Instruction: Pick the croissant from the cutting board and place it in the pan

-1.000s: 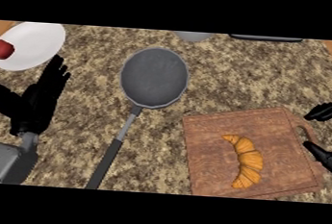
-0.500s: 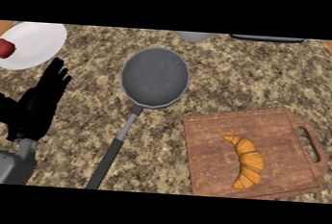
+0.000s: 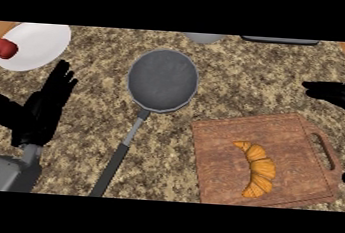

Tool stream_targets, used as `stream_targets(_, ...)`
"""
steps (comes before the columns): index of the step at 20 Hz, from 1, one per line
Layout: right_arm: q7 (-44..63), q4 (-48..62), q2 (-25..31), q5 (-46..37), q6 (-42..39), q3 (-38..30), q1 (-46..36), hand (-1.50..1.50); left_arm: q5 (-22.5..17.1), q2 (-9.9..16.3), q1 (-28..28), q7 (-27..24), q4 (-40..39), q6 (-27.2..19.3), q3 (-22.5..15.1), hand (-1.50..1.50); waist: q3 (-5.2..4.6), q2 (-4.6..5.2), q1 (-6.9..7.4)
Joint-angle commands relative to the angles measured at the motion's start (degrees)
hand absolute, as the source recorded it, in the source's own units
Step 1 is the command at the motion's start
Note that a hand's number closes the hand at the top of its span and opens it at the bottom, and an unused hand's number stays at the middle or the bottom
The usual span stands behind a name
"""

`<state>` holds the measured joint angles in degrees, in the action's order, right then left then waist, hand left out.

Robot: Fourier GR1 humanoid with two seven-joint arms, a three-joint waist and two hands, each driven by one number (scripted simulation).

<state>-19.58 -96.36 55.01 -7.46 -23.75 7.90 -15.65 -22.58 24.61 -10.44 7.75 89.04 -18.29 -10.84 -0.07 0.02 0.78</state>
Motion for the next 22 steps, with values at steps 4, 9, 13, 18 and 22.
stream_targets(4, 10.15, -5.43, 1.79, -11.01, -8.09, 12.52, -2.79, -1.5, 0.69, -0.18, -0.63, 0.99, 0.0, -0.13, 0.78, 0.0, -0.02, -0.07, 0.11)
stream_targets(9, 11.83, -7.26, 0.98, -14.99, -13.52, 14.93, -3.07, -1.5, 1.6, -1.63, 2.04, -0.85, -0.66, 1.11, 1.05, 0.0, 0.04, -0.05, -0.46)
stream_targets(13, 15.35, -11.34, -1.19, -16.29, -18.49, 13.61, -5.35, -1.5, 1.65, -1.51, -0.5, -0.33, -1.47, 2.7, 3.9, 0.0, 0.03, -0.05, -0.66)
stream_targets(18, 15.59, -16.32, 0.63, -24.96, -15.75, 13.16, -1.78, -1.5, 2.21, -0.48, 2.14, 1.84, 2.91, 3.77, 3.95, 0.0, 0.06, -0.2, -0.7)
stream_targets(22, 23.67, -21.78, -6.53, -30.46, -15.95, 16.15, 1.27, -1.5, 3.75, -3.76, -0.83, 2.39, 0.04, 2.93, 4.03, 0.0, 0.05, -0.1, -1.01)
